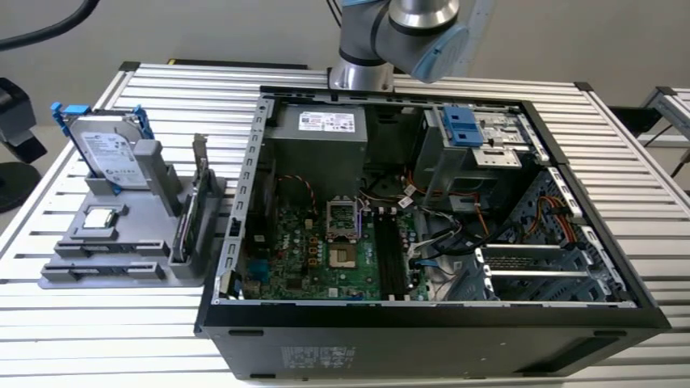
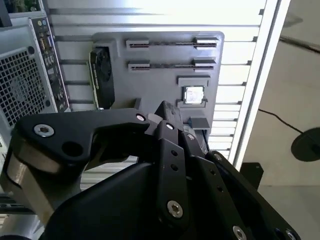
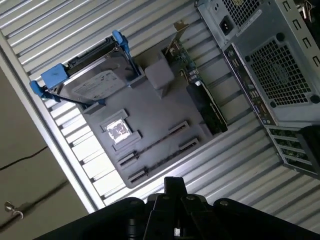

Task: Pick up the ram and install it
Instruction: 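Pick up the ram and move it above insertion slot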

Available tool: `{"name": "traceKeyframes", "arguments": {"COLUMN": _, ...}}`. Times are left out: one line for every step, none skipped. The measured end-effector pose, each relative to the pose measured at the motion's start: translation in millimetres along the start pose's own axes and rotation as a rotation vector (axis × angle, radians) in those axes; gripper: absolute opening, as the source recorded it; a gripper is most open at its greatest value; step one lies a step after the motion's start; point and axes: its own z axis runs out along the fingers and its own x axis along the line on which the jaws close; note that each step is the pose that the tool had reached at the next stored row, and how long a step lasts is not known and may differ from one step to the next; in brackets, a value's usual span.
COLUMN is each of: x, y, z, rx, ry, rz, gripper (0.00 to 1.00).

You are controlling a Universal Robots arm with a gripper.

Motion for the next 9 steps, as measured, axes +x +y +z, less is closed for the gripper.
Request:
{"name": "traceKeyframes", "arguments": {"x": 0.0, "y": 0.0, "z": 0.0, "rx": 0.0004, "ry": -0.0010, "rz": 0.020, "gripper": 0.00}}
{"name": "traceKeyframes", "arguments": {"x": 0.0, "y": 0.0, "z": 0.0, "rx": 0.0005, "ry": -0.0015, "rz": 0.031, "gripper": 0.00}}
{"name": "traceKeyframes", "arguments": {"x": 0.0, "y": 0.0, "z": 0.1, "rx": 0.0007, "ry": -0.0020, "rz": 0.041, "gripper": 0.00}}
{"name": "traceKeyframes", "arguments": {"x": 0.0, "y": 0.0, "z": 0.1, "rx": 0.0009, "ry": -0.0025, "rz": 0.051, "gripper": 0.00}}
{"name": "traceKeyframes", "arguments": {"x": 0.0, "y": 0.0, "z": 0.0, "rx": 0.0012, "ry": -0.0029, "rz": 0.060, "gripper": 0.00}}
{"name": "traceKeyframes", "arguments": {"x": 0.0, "y": 0.0, "z": 0.0, "rx": 0.0014, "ry": -0.0034, "rz": 0.071, "gripper": 0.00}}
{"name": "traceKeyframes", "arguments": {"x": 0.0, "y": 0.0, "z": 0.1, "rx": 0.0015, "ry": -0.0039, "rz": 0.080, "gripper": 0.00}}
{"name": "traceKeyframes", "arguments": {"x": 0.0, "y": 0.0, "z": 0.1, "rx": 0.0017, "ry": -0.0044, "rz": 0.090, "gripper": 0.00}}
{"name": "traceKeyframes", "arguments": {"x": 0.0, "y": 0.0, "z": 0.1, "rx": 0.0018, "ry": -0.0048, "rz": 0.099, "gripper": 0.00}}
